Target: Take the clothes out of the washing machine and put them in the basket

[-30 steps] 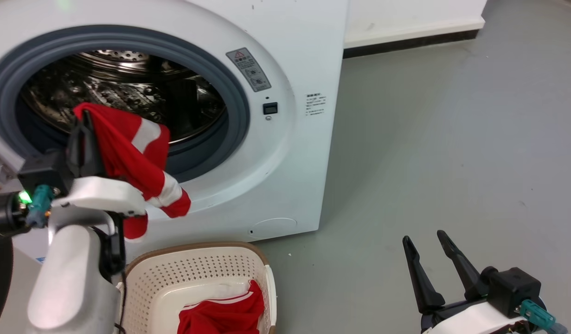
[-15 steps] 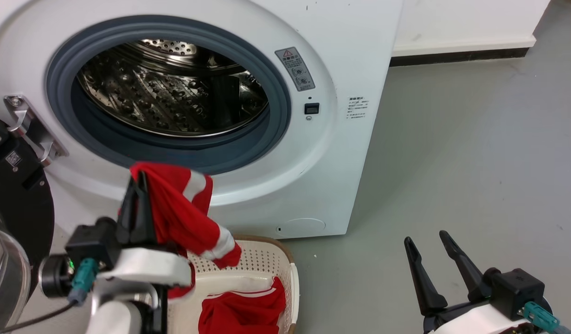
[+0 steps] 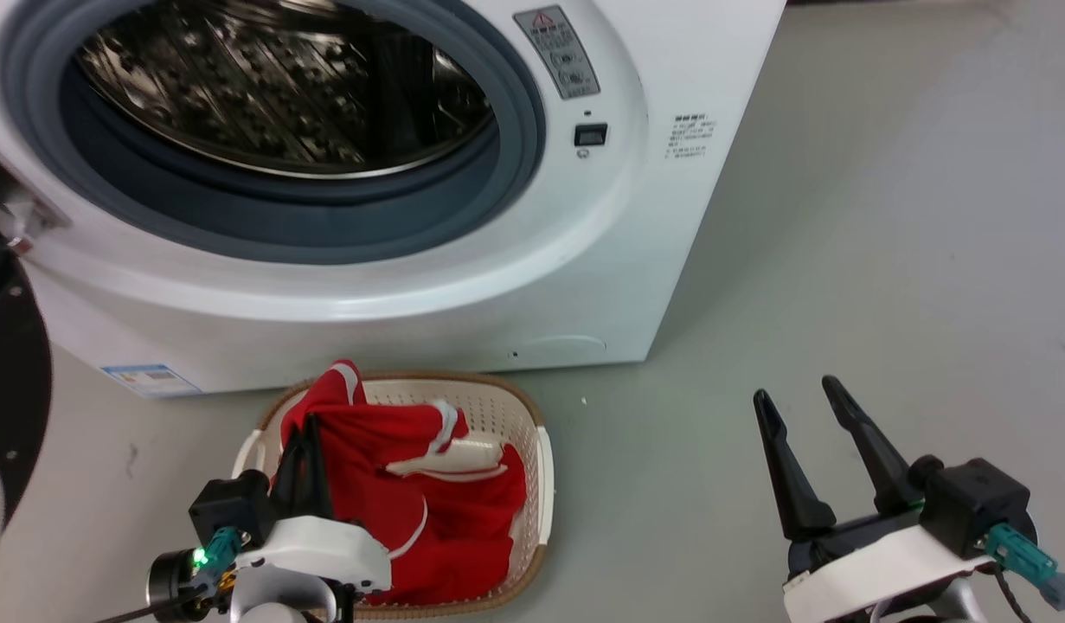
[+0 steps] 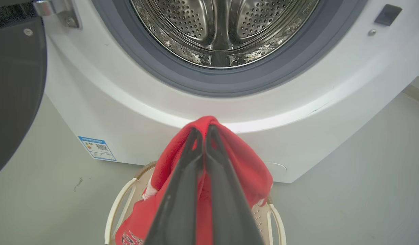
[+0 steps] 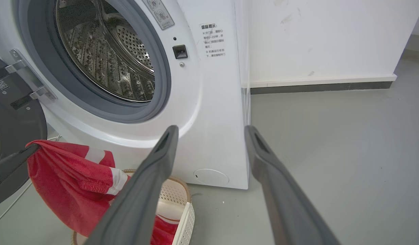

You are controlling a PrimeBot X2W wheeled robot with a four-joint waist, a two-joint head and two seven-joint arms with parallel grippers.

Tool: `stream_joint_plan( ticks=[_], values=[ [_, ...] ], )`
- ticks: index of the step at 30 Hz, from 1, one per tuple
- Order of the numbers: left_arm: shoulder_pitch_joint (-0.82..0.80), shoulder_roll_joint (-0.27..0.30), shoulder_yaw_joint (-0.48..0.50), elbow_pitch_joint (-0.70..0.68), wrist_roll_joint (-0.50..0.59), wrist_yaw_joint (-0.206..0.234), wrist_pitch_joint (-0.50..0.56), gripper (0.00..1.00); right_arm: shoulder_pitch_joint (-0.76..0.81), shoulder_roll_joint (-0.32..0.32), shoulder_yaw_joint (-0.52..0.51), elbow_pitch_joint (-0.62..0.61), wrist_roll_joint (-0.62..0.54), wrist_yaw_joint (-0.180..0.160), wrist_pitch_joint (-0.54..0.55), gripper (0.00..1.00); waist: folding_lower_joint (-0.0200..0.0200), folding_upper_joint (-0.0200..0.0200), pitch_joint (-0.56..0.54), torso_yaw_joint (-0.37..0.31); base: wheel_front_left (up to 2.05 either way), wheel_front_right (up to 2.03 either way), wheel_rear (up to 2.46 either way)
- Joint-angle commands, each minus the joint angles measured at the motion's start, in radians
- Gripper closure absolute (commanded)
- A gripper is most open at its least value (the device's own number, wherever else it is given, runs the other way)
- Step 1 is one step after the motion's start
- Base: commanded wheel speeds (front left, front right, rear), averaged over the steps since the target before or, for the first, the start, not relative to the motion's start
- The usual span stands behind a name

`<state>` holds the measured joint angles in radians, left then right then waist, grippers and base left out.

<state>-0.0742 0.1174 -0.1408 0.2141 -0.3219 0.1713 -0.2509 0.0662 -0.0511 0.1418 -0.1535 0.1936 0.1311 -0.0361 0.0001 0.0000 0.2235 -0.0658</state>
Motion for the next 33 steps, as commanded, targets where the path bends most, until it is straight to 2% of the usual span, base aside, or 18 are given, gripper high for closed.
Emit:
stream_joint_plan(
  ticks=[1,12,17,23,29,32,33],
  values=[
    [-0.040,-0.011,0.005,0.048,0.001,-0.013,-0.010,1.00,-0.035,0.002,0.003,-0.004,-0.003,-0.001,-0.006,0.00,-0.0001,0.0000,0.080,-0.023,0.00,0.00,0.00],
    [-0.186,-0.043,0.097,0.299,0.053,-0.051,-0.015,1.00,-0.150,-0.001,0.038,0.014,0.007,-0.001,-0.040,0.00,-0.0001,0.0000,0.300,-0.092,0.00,0.00,0.00],
    [-0.243,-0.049,0.137,0.426,0.074,-0.048,-0.014,1.00,-0.192,-0.011,0.049,0.040,0.018,-0.001,-0.063,0.00,-0.0001,0.0000,0.374,-0.112,0.00,0.00,0.00],
    [-0.287,-0.049,0.186,0.574,0.086,-0.042,-0.014,1.00,-0.227,-0.013,0.065,0.074,0.035,-0.001,-0.090,0.00,-0.0001,0.0000,0.420,-0.132,0.00,0.00,0.00],
    [-0.301,-0.043,0.224,0.672,0.082,-0.054,-0.015,1.00,-0.239,-0.013,0.071,0.103,0.042,-0.001,-0.105,0.00,-0.0001,0.0000,0.414,-0.139,0.00,0.00,0.00],
    [-0.299,-0.046,0.238,0.703,0.085,-0.058,-0.015,0.00,-0.237,-0.013,0.060,0.119,0.041,-0.001,-0.111,0.00,-0.0001,0.0000,0.385,-0.130,0.00,0.00,0.00],
    [-0.294,-0.048,0.238,0.710,0.089,-0.061,-0.015,0.00,-0.234,-0.012,0.055,0.124,0.040,-0.001,-0.115,0.00,-0.0001,0.0000,0.367,-0.124,0.00,0.00,0.00]
  ],
)
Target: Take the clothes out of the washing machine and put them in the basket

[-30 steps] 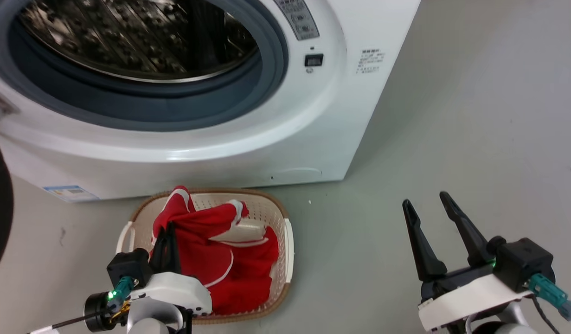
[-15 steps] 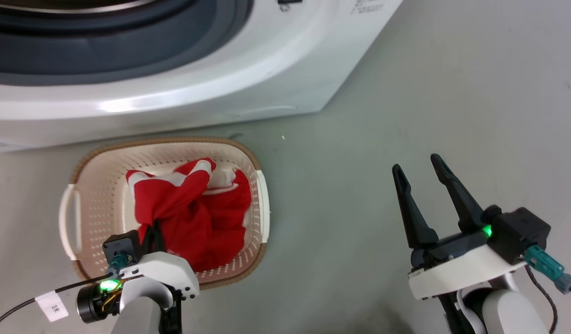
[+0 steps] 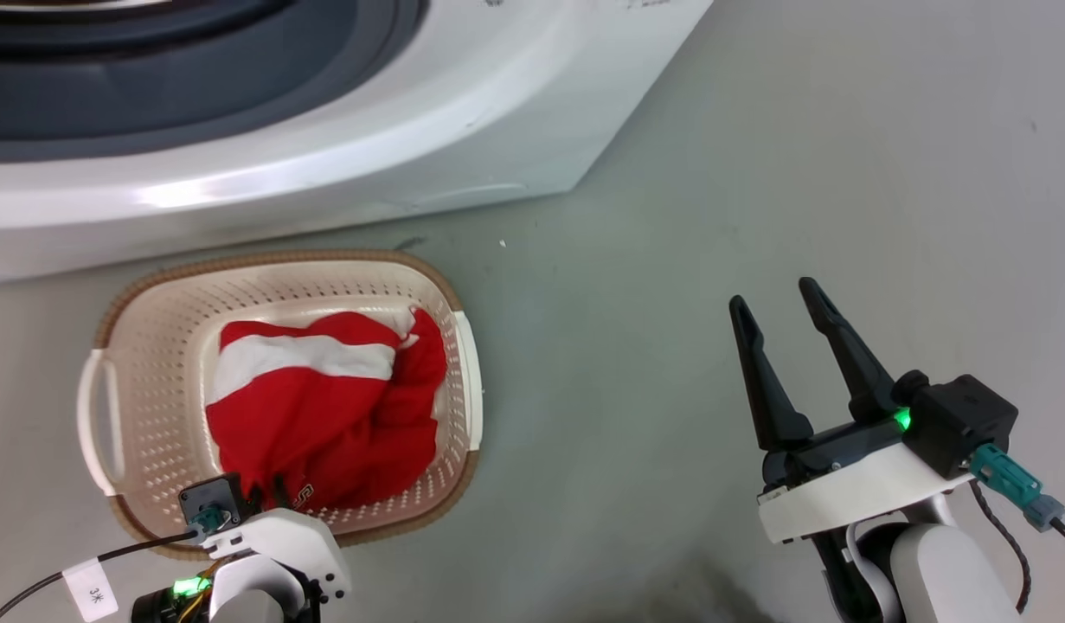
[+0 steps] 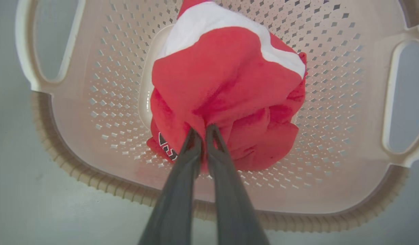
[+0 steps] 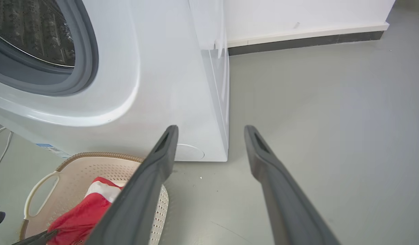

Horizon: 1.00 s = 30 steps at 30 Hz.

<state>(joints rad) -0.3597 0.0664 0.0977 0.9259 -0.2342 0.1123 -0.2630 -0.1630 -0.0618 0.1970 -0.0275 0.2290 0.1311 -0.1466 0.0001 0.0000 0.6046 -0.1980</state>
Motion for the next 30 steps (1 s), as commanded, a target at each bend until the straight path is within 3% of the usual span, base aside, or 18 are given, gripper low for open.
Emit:
stream_joint_plan(
  ticks=[1,10,16,30],
  values=[
    [-0.004,0.000,0.001,0.000,0.001,-0.006,-0.002,0.00,0.001,-0.002,-0.004,0.002,0.001,-0.001,-0.005,0.00,-0.0001,0.0000,-0.030,0.013,0.00,0.00,0.00],
    [0.064,-0.015,-0.019,-0.021,0.005,-0.053,-0.003,0.00,0.072,-0.001,-0.055,0.005,-0.032,-0.001,0.022,0.00,-0.0001,0.0000,-0.246,0.077,0.00,0.00,0.00],
    [0.112,-0.017,-0.086,-0.089,-0.025,-0.074,-0.002,0.00,0.141,0.006,-0.100,-0.016,-0.050,-0.001,0.051,0.00,-0.0001,0.0000,-0.379,0.108,0.00,0.00,0.00],
    [0.174,-0.017,-0.278,-0.417,-0.016,-0.041,-0.002,0.00,0.282,0.013,-0.180,-0.074,-0.085,-0.001,0.106,0.00,-0.0001,0.0000,-0.556,0.149,0.00,0.00,0.00]
  ],
)
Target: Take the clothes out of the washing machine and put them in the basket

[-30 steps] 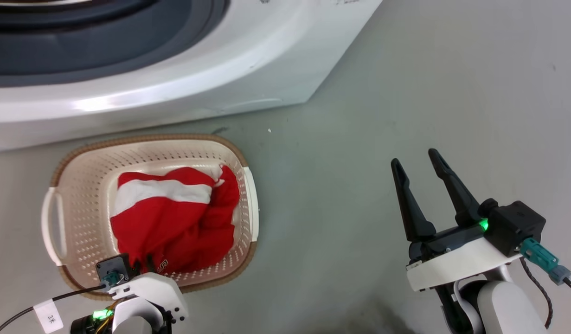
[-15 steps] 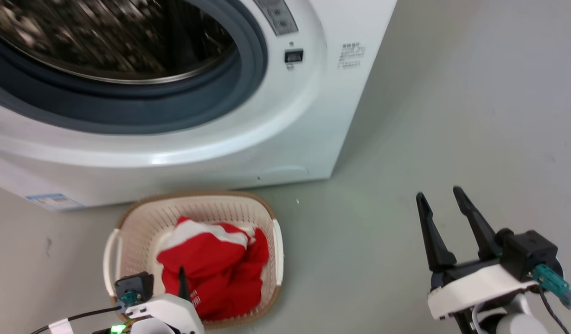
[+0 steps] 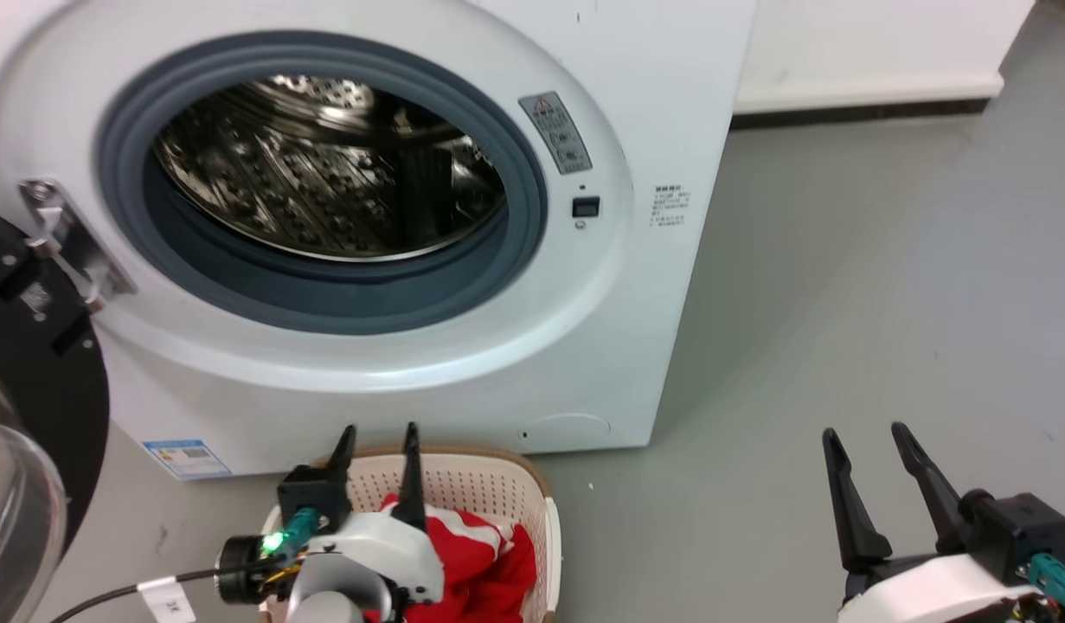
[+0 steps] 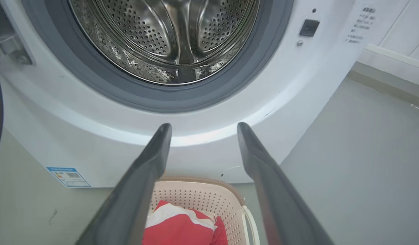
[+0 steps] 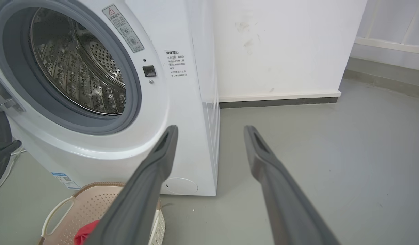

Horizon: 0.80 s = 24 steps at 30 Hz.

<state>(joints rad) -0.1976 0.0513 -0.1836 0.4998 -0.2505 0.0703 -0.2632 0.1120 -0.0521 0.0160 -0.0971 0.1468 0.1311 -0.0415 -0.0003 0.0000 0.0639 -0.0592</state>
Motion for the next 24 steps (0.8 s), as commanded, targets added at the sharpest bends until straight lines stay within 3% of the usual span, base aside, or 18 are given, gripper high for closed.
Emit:
stream_joint_plan(
  ticks=[1,10,24],
  values=[
    [0.018,-0.001,-0.008,-0.012,0.005,0.005,-0.002,0.00,0.014,0.003,-0.002,-0.006,-0.003,-0.001,0.002,0.00,0.0003,0.0000,-0.026,0.013,0.00,0.00,0.00],
    [0.073,0.019,-0.063,-0.199,0.072,0.012,-0.002,0.00,0.072,0.003,-0.001,-0.017,-0.018,-0.001,0.010,0.00,0.0003,0.0000,-0.097,0.060,0.00,0.00,0.00],
    [0.183,0.075,-0.078,-0.405,0.092,0.052,0.106,0.00,0.100,0.003,-0.013,-0.018,-0.022,-0.001,0.009,0.00,0.0003,0.0000,-0.134,0.107,0.00,0.00,0.00]
  ],
)
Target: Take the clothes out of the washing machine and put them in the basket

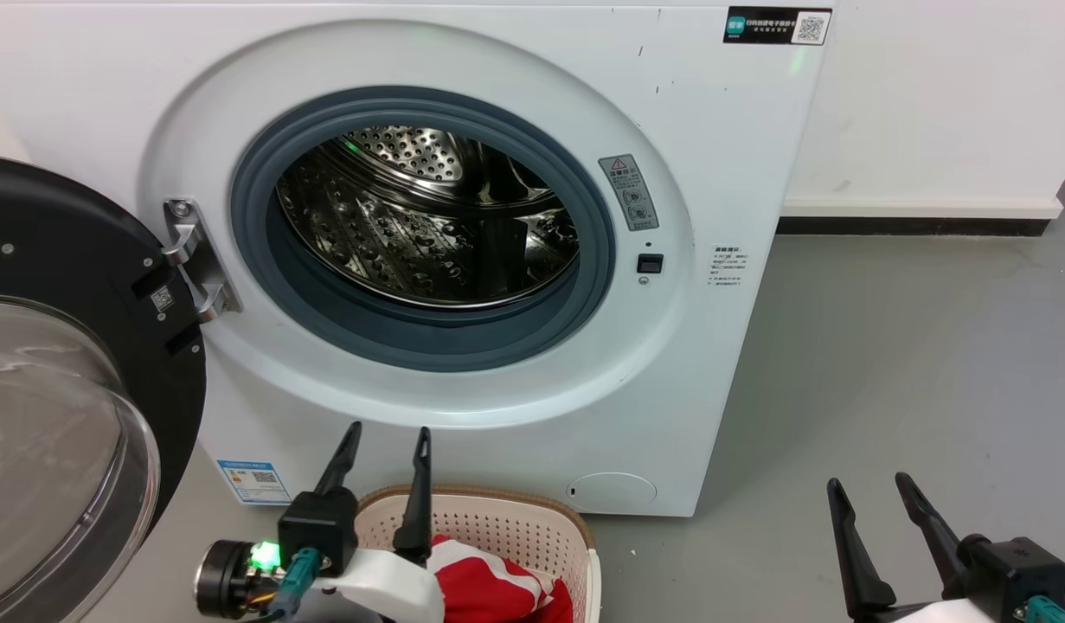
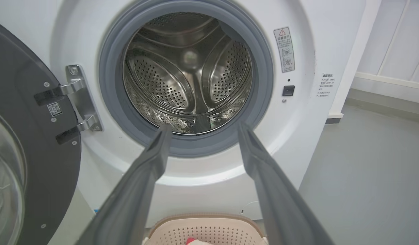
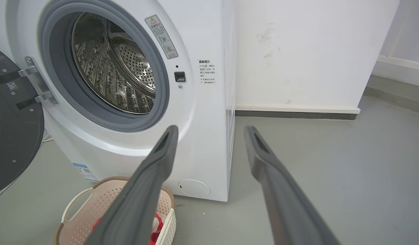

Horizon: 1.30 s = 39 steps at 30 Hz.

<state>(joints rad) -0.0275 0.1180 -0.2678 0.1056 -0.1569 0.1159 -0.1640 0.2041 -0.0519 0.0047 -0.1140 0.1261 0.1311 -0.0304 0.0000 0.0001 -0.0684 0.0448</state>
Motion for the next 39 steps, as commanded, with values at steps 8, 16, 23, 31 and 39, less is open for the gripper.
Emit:
stream_joint_plan(
  ticks=[8,16,23,31,39],
  values=[
    [0.044,0.032,0.049,-0.046,-0.032,0.027,0.033,0.00,0.014,0.003,-0.004,-0.004,0.007,-0.001,-0.005,0.00,0.0000,-0.0001,-0.003,0.004,0.00,0.00,0.00],
    [0.041,0.037,0.051,-0.053,-0.046,0.033,0.039,0.00,0.008,0.003,-0.002,-0.012,0.009,-0.001,-0.001,0.00,0.0000,-0.0001,-0.002,-0.001,0.00,0.00,0.00],
    [0.037,0.044,0.045,-0.051,-0.041,0.035,0.041,0.00,0.007,0.003,-0.001,-0.017,0.011,-0.001,0.001,0.00,0.0000,-0.0001,-0.003,-0.003,0.00,0.00,0.00],
    [0.045,0.028,0.063,-0.027,-0.147,0.017,0.052,1.00,-0.011,-0.005,0.003,0.023,0.120,0.000,0.001,1.00,0.0001,-0.0001,0.001,-0.005,0.00,0.00,0.00],
    [0.028,0.023,0.093,-0.005,-0.300,-0.013,0.073,1.00,-0.051,-0.016,0.002,0.065,0.286,0.000,0.008,1.00,0.0001,-0.0001,0.005,-0.007,0.00,0.00,0.00]
  ],
)
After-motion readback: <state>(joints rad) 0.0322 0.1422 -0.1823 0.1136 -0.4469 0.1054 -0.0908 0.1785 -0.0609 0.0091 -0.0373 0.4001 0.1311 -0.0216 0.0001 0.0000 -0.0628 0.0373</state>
